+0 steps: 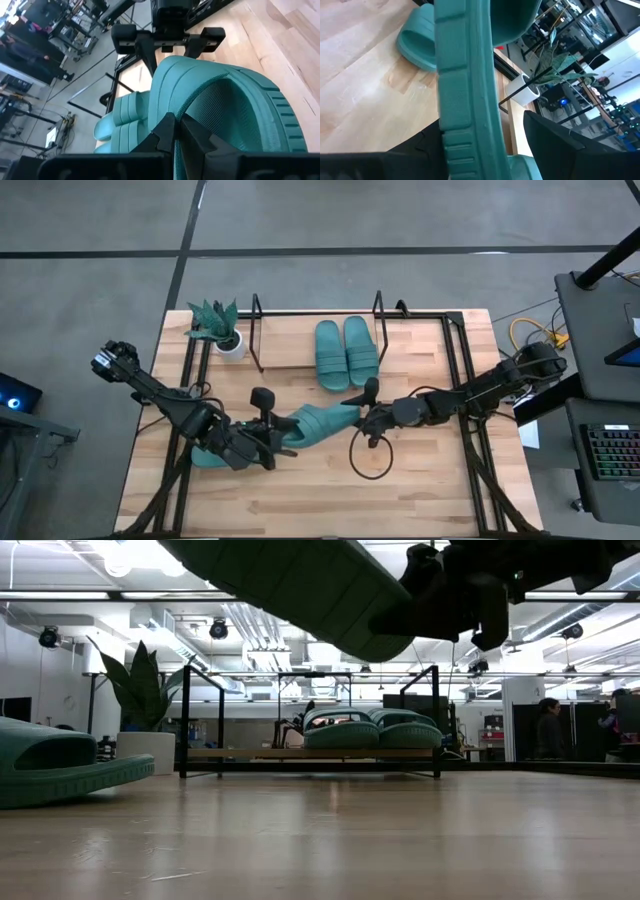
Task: Pick and place slides into the shelf
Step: Put the slipper on the shelf
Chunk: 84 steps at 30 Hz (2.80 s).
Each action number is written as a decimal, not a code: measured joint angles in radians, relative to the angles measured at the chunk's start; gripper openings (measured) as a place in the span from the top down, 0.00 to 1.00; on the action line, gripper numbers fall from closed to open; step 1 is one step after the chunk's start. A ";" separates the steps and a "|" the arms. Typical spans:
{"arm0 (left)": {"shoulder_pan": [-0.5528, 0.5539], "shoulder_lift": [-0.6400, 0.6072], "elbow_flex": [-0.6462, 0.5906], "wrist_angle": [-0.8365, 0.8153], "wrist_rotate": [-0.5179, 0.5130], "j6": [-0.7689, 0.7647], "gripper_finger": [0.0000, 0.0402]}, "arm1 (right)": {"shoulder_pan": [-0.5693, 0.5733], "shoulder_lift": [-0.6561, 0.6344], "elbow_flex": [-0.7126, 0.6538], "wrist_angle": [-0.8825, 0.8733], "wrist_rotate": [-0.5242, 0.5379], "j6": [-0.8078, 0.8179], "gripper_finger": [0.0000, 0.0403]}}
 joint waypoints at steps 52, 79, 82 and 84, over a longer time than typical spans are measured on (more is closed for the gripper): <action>0.043 0.053 0.015 0.005 -0.339 0.232 0.49 | 0.081 -0.002 0.000 -0.014 0.631 -0.071 0.86; 0.160 0.095 0.013 0.008 -0.309 0.236 0.49 | 0.086 -0.002 0.000 -0.018 0.619 -0.084 0.87; 0.161 0.095 0.013 0.006 -0.305 0.236 0.55 | 0.086 -0.002 0.000 -0.018 0.619 -0.084 0.87; 0.162 0.095 0.012 0.004 -0.299 0.239 0.62 | 0.086 -0.002 0.000 -0.018 0.620 -0.084 0.87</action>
